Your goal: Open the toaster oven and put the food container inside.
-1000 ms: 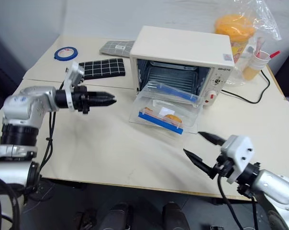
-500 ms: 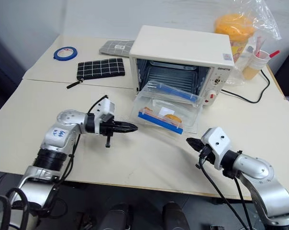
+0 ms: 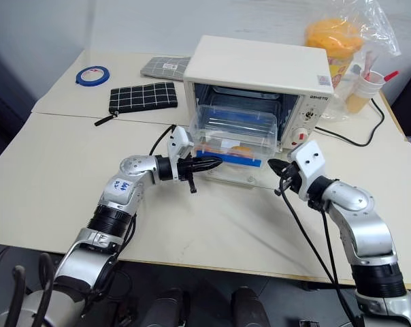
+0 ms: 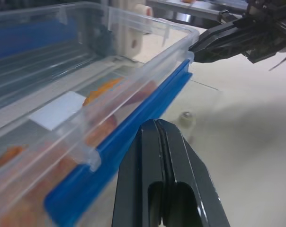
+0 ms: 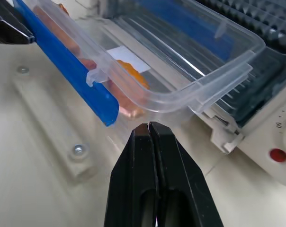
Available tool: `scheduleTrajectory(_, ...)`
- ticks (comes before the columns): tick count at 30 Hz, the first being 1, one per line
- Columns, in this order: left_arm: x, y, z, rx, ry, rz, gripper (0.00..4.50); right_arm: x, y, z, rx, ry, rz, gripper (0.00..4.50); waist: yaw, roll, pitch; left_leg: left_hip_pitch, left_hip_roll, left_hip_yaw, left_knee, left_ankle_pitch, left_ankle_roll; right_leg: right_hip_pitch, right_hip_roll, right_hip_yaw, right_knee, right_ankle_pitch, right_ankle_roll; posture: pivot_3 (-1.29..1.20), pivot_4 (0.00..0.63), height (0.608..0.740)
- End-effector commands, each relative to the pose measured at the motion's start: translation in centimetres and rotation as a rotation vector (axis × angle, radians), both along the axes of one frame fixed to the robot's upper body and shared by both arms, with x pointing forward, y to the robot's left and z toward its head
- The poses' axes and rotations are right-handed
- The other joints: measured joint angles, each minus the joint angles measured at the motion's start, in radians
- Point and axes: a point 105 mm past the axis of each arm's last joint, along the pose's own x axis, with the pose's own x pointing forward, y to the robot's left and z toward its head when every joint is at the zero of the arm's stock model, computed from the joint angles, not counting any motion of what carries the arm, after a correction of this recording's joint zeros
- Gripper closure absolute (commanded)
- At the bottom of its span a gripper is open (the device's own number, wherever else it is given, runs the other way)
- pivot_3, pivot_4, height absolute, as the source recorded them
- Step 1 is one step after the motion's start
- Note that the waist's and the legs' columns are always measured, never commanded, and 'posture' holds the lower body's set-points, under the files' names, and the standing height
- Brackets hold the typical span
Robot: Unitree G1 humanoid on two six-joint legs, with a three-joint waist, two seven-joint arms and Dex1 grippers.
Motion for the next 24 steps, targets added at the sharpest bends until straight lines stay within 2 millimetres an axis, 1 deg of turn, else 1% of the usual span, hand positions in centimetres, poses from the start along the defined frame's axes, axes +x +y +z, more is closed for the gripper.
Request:
scheduleTrajectory(1,0.9,0.1,2.0,-0.036,-0.067,0.040,4.50,-0.2,0.8,0.8,-0.004,-0.034,0.053,4.46,0.001,0.000,0.000,0.000,0.000,0.000,0.000,0.000,0.000,0.000,0.000,0.000,-0.002,0.000,0.000,0.00,0.150,0.740)
scheduleTrajectory(4,0.6,0.5,2.4,-0.039,-0.067,0.015,4.50,-1.1,1.3,0.3,-0.011,0.007,0.113,4.46,-0.001,0.000,0.000,0.000,0.000,0.000,0.000,0.000,0.000,0.000,0.000,0.000,-0.001,0.000,0.000,0.00,0.150,0.740)
scheduleTrajectory(7,0.2,1.5,2.1,-0.014,-0.055,-0.002,4.50,-1.5,1.8,0.0,0.003,0.049,0.153,4.46,-0.004,0.000,0.000,0.000,0.000,0.000,0.000,0.000,0.000,0.000,0.000,0.000,0.000,0.000,0.000,0.00,0.150,0.740)
scheduleTrajectory(9,0.5,2.1,2.1,-0.009,-0.050,0.016,4.50,-1.5,2.1,0.1,0.012,0.046,0.159,4.46,-0.004,0.000,0.000,0.000,0.000,0.000,0.000,0.000,0.000,0.000,0.000,0.000,0.000,0.000,0.000,0.00,0.150,0.740)
scheduleTrajectory(11,0.8,2.3,2.2,-0.010,-0.046,0.031,4.50,-1.2,2.5,0.3,0.010,0.031,0.162,4.46,-0.001,0.000,0.000,0.000,0.000,0.000,0.000,0.000,0.000,0.000,0.000,0.000,-0.001,0.000,0.000,0.00,0.150,0.740)
scheduleTrajectory(15,1.7,1.8,2.9,-0.060,-0.041,0.061,4.50,0.8,2.9,1.0,0.037,-0.008,0.130,4.46,-0.001,0.000,0.000,0.000,0.000,0.000,0.001,0.000,0.000,0.000,0.000,0.000,-0.001,0.000,0.000,0.00,0.150,0.740)
scheduleTrajectory(20,2.4,0.7,3.3,-0.076,-0.046,0.070,4.50,3.0,2.2,1.7,0.023,-0.058,0.084,4.46,-0.001,0.000,0.000,0.000,0.000,0.000,0.000,0.000,0.000,0.000,0.000,0.000,0.000,0.000,0.000,0.00,0.150,0.740)
scheduleTrajectory(24,4.4,-0.2,4.6,-0.145,-0.069,0.170,4.50,5.7,1.3,3.0,0.016,-0.122,0.023,4.46,-0.001,0.000,0.000,-0.001,-0.001,0.002,0.001,0.000,0.000,-0.002,-0.001,-0.001,0.000,0.000,0.000,0.00,0.150,0.740)
